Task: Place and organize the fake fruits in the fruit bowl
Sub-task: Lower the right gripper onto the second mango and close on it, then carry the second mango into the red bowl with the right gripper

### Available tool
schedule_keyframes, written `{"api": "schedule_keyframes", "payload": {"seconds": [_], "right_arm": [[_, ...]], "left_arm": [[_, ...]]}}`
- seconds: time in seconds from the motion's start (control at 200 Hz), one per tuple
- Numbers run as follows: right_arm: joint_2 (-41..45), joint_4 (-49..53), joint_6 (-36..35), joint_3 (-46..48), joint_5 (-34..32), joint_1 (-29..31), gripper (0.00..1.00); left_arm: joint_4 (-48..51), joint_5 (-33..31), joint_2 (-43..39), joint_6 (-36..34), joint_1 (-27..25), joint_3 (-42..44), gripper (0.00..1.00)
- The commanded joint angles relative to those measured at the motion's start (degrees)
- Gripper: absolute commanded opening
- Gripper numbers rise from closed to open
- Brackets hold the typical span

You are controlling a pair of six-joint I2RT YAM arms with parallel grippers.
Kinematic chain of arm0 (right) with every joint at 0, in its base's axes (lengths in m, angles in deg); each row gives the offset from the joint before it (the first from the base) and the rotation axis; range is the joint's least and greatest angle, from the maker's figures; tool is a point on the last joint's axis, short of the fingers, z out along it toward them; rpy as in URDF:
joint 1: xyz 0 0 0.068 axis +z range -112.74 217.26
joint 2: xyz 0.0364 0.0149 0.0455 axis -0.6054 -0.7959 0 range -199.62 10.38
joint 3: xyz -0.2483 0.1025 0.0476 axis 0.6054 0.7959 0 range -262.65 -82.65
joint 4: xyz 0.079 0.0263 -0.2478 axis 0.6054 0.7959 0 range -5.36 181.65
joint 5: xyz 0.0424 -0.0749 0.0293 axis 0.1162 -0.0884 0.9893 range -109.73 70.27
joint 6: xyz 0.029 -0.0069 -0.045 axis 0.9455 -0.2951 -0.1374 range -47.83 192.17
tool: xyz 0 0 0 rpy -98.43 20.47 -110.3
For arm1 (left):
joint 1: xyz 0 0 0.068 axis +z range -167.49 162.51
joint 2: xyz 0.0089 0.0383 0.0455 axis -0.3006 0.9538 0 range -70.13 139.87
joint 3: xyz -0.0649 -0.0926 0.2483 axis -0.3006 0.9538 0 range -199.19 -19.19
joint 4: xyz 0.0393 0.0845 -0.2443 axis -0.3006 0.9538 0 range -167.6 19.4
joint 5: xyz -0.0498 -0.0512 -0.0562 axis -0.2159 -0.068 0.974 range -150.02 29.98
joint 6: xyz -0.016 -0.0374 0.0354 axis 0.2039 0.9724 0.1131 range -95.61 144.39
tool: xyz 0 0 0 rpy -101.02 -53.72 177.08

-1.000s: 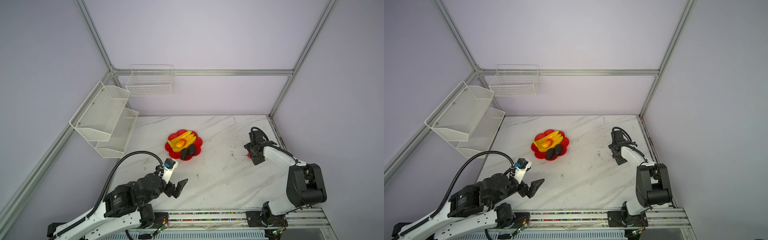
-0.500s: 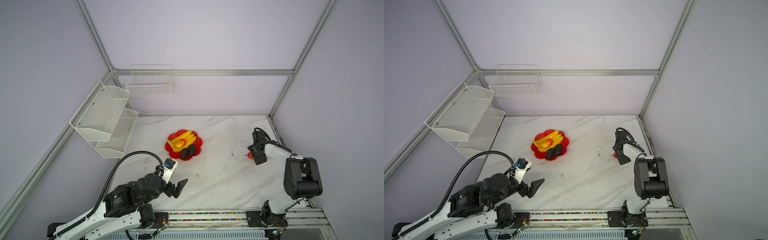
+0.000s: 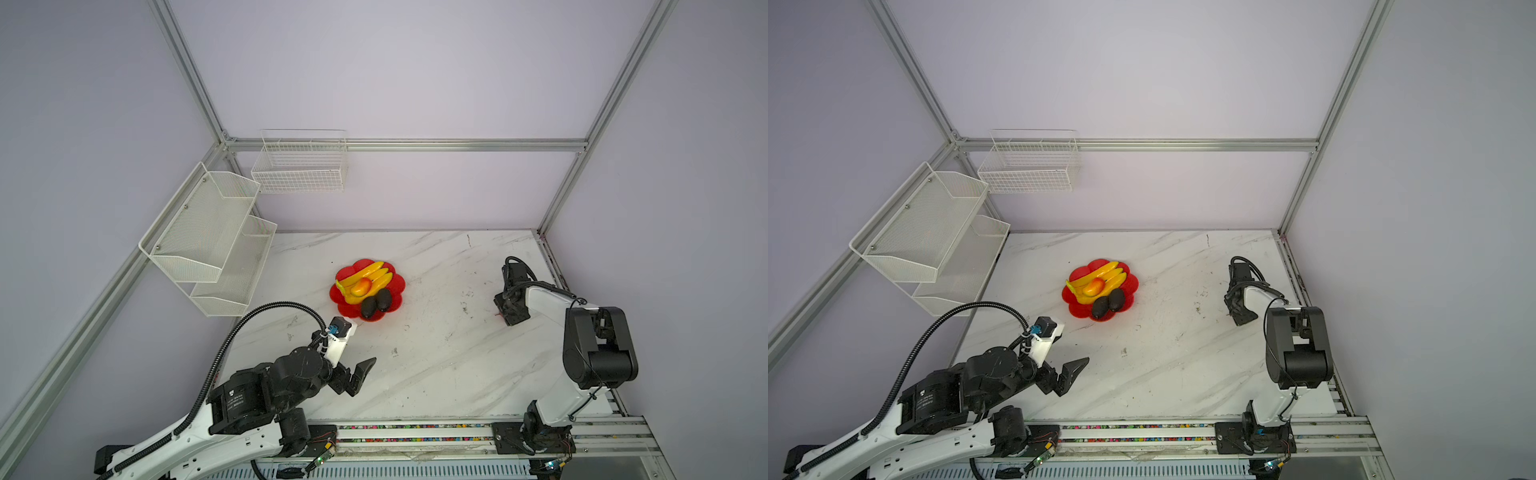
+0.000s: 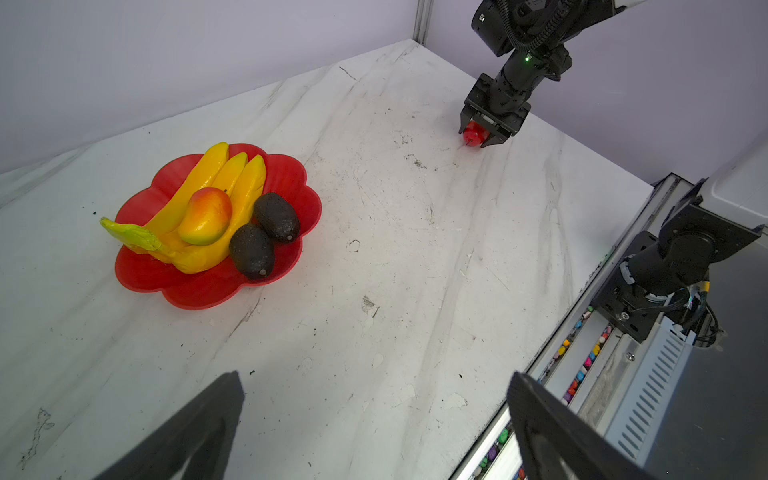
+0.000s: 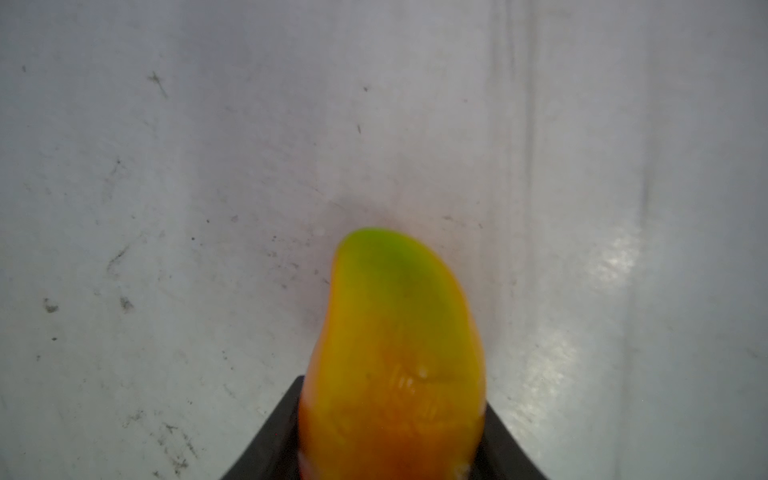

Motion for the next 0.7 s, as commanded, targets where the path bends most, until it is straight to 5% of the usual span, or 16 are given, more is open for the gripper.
{"api": "schedule_keyframes", "payload": {"seconds": [0.0, 0.225, 0.445, 0.695], "right_arm": [[4.38, -2.56, -3.65, 0.65, -1.85, 0.29, 0.42], [3.35, -4.22, -14.46, -8.61, -0.94, 13.55, 0.42], [-8.98, -3.04, -13.52, -26.61, -3.15, 31.92, 0.42], [-24.22, -2.69, -10.15, -42.19, -3.97, 40.69, 0.42]], "left_arm": [[-1.66, -0.59, 0.20, -0.11, 0.26, 2.06, 1.00], [-0.45, -3.83, -0.70, 1.04, 1.07, 1.80, 1.00], [0.45, -7.94, -3.77, 1.96, 3.36, 1.84, 1.00], [1.13, -10.00, -5.05, 2.67, 3.62, 1.76, 1.00]]}}
